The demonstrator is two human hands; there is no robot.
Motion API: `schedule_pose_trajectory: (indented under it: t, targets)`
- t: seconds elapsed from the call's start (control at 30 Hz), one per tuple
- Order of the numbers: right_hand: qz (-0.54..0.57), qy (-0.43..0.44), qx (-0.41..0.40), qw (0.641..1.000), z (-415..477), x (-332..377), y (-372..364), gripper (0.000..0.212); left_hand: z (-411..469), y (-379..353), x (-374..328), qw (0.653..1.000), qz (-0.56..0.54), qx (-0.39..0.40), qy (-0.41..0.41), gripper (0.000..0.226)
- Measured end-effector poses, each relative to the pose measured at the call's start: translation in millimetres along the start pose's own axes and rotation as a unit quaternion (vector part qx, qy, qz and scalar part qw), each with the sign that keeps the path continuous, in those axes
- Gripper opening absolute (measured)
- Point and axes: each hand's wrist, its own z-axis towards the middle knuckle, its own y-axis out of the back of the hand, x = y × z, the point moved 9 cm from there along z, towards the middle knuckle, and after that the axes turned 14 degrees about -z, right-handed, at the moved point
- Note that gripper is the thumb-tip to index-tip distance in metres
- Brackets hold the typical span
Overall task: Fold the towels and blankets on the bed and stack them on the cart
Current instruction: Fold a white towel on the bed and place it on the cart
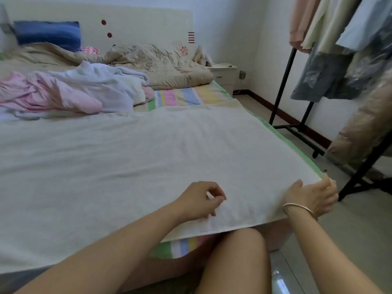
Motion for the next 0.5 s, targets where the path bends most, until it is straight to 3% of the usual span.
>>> schedule_pose_trajectory:
  t: [0.03, 0.1, 0.17, 0.23, 0.5]
  targets:
    - [-0.025, 0.065, 0.001, 0.998, -11.9, 30.3, -3.6, 0.054, -4.4, 27.7, 4.7, 0.999, -0.001, -0.042, 0.0, 0.01]
    - [-0.112, 0.17, 0.09, 0.975, -47.8, 93.8, -32.2, 0.047, -19.3, 89.9, 21.0, 0.992, 0.01, -0.125, 0.013, 0.011]
    - [-0.179, 0.251, 0.207, 0.928, -98.6, 151.0, -69.2, 0.05, -36.2, 150.0, 40.3, 0.98, 0.02, -0.193, 0.034, 0.013]
    - [-0.201, 0.329, 0.274, 0.881, -161.8, 200.0, -96.4, 0.052, -54.1, 205.3, 61.1, 0.966, 0.042, -0.249, 0.057, 0.014]
    - [-0.179, 0.495, 0.347, 0.776, -397.4, 360.1, -151.3, 0.067, -109.4, 409.2, 150.9, 0.906, 0.098, -0.391, 0.129, 0.019]
